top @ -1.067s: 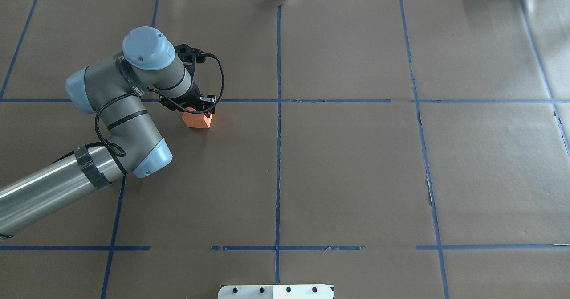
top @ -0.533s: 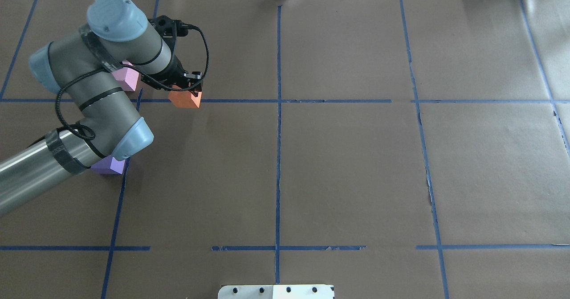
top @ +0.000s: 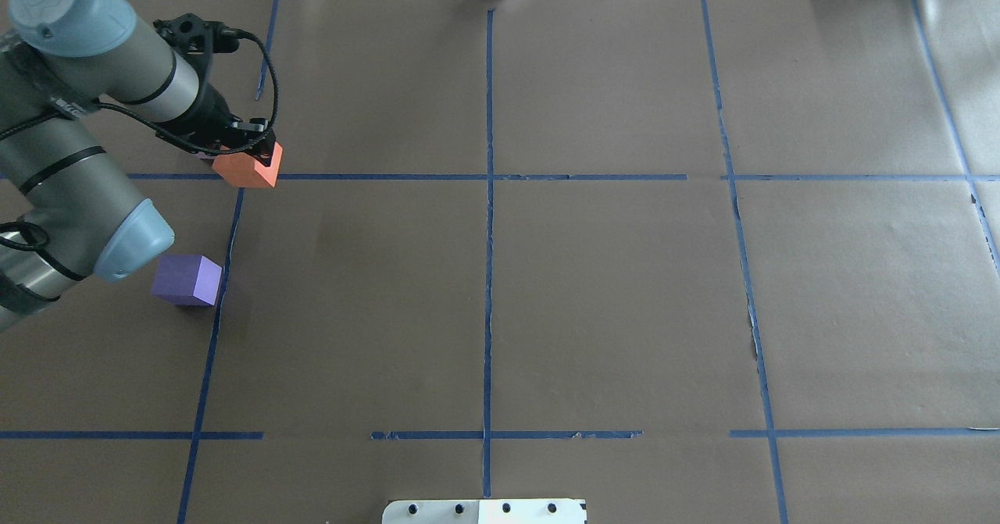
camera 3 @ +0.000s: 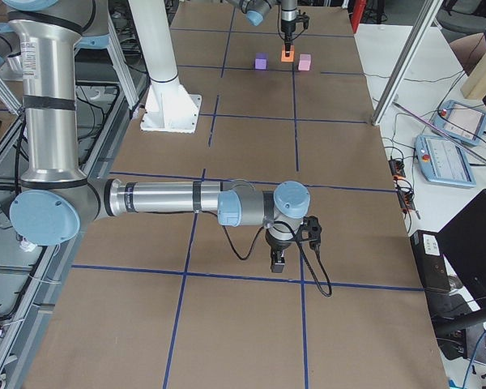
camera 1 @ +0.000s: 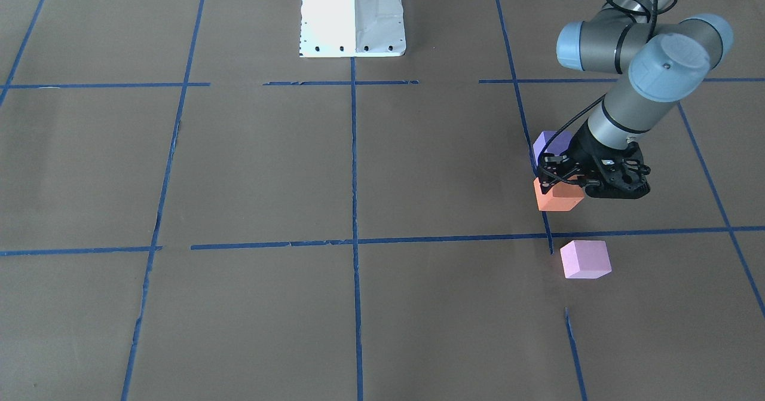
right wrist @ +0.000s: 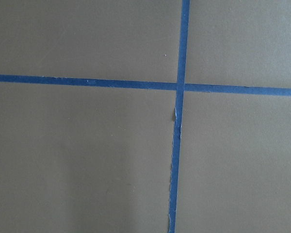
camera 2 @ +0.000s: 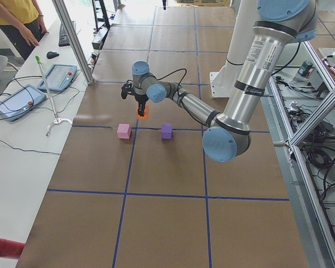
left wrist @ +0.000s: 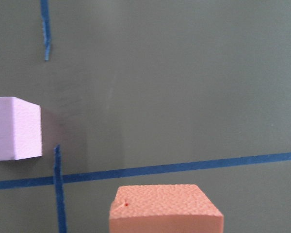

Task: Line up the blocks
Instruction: 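Carry the orange cube toward the gap between pink and purple cubes, then lower the orange cube between the pink and purple cubes, aligning it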

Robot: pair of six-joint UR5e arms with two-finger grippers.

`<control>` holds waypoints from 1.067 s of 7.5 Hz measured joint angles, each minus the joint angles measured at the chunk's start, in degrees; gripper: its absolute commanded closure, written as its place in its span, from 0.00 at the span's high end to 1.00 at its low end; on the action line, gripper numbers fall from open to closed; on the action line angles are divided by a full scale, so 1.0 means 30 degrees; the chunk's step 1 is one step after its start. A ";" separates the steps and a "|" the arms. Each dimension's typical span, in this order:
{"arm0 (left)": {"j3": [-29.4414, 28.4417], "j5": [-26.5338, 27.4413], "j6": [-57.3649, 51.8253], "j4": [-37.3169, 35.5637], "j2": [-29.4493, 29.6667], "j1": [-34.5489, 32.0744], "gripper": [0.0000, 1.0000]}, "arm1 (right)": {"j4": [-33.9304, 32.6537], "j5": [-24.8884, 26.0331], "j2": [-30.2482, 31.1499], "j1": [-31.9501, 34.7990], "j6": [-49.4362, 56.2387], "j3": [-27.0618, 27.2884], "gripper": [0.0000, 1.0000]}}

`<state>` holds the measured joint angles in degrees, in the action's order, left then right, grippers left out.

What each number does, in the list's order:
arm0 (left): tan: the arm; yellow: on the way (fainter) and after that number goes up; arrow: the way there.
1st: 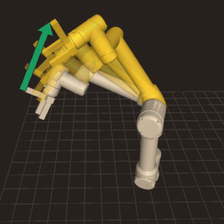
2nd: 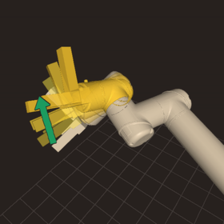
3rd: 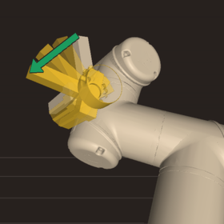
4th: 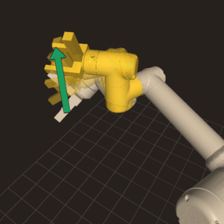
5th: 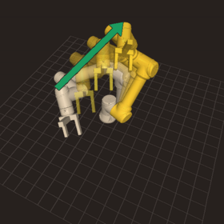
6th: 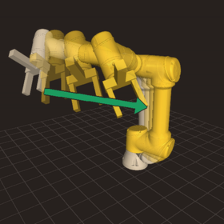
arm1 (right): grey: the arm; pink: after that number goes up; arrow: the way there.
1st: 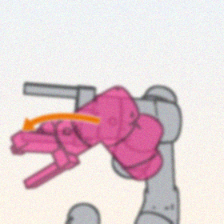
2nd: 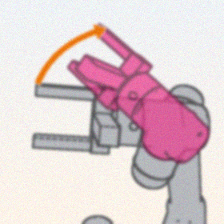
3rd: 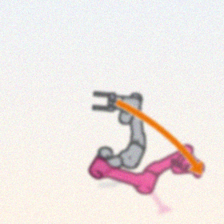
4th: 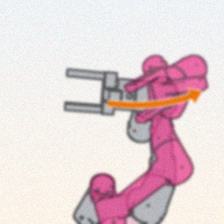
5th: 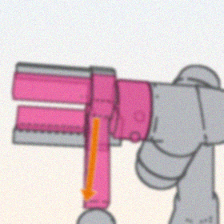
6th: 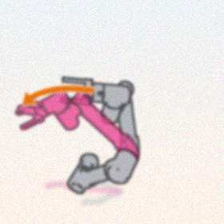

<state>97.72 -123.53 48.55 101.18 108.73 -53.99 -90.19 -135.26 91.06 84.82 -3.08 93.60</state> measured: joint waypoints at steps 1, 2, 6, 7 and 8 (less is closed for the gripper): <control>-0.0084 -0.0344 -0.0206 0.0152 -0.0488 -0.0315 0.24 | -0.0003 0.0000 0.0000 0.0000 0.0000 0.0001 1.00; -0.0213 -0.0515 -0.0536 0.0362 -0.0769 -0.0450 0.24 | -0.0014 0.0001 -0.0001 0.0000 0.0001 0.0000 1.00; -0.1713 -0.0607 -0.0778 0.1990 -0.1055 -0.0381 0.25 | 0.0001 0.0000 -0.0001 0.0000 0.0000 0.0001 1.00; -0.2103 -0.0619 -0.0730 0.2330 -0.0999 -0.0351 0.25 | 0.0003 0.0000 0.0000 0.0000 0.0000 0.0000 1.00; -0.2538 -0.0627 -0.0659 0.2798 -0.0920 -0.0324 0.25 | -0.0002 -0.0005 0.0000 0.0000 0.0000 0.0000 1.00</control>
<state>90.11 -125.41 46.57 109.57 105.97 -54.96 -90.19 -135.28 91.05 84.82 -3.08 93.60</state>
